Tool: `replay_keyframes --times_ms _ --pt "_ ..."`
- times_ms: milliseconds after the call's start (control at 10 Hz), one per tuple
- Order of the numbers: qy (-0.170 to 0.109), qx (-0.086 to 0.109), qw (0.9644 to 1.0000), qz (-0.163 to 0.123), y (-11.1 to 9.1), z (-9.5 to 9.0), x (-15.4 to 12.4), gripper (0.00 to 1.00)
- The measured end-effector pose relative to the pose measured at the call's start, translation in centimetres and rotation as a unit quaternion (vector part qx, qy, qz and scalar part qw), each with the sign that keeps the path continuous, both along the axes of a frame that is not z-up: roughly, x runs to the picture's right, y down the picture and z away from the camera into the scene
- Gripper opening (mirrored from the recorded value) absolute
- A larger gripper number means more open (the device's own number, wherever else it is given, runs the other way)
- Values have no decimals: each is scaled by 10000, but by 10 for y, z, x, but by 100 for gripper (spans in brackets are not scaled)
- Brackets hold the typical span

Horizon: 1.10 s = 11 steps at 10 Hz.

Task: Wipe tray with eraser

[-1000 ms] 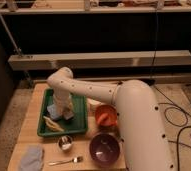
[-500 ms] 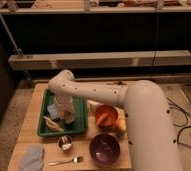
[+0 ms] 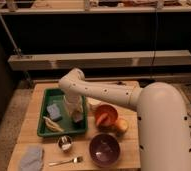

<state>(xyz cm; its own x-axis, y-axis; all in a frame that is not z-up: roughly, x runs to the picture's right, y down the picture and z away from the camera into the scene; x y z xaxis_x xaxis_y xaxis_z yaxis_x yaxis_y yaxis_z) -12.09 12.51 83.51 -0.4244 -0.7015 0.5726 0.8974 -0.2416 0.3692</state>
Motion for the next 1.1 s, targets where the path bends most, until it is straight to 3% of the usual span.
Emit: replay_keyframes --times_ms 600,900,1100 --pt "40 -56 9999 -90 -40 53 10 0" --pt "-62 -94 9998 -178 -47 70 -2 0" --pt "-195 -128 9993 -276 -46 79 -24 0"
